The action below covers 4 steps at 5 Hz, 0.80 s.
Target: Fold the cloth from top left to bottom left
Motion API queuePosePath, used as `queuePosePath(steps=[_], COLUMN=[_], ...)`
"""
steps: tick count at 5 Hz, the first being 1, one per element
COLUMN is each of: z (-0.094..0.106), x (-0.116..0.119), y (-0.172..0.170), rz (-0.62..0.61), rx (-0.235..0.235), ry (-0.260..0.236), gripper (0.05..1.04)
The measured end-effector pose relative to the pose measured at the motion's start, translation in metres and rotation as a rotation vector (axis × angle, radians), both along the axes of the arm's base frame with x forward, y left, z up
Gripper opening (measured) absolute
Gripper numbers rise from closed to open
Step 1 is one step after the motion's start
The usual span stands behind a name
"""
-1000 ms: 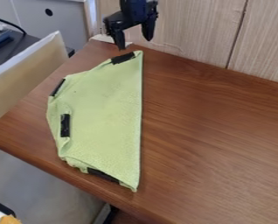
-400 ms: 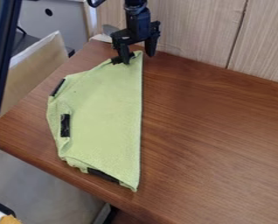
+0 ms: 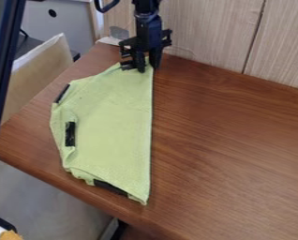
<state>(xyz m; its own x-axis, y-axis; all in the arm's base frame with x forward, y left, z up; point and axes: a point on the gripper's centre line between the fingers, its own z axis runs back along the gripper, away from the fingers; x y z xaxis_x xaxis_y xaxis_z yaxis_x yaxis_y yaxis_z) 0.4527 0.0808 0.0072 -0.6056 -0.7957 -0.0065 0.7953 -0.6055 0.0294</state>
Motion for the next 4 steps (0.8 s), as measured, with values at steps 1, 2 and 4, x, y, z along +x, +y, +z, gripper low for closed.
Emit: queuePosePath(steps=[1, 2, 4], z=[-0.0011, -0.0012, -0.0005], x=[-0.0010, -0.0007, -0.0019], y=[0.0000, -0.0011, -0.0006], rz=[-0.003, -0.004, 0.005], rx=[0.010, 0.015, 0.014], ry=[0.003, 0.004, 0.011], gripper=[0.164, 0.066, 0.055])
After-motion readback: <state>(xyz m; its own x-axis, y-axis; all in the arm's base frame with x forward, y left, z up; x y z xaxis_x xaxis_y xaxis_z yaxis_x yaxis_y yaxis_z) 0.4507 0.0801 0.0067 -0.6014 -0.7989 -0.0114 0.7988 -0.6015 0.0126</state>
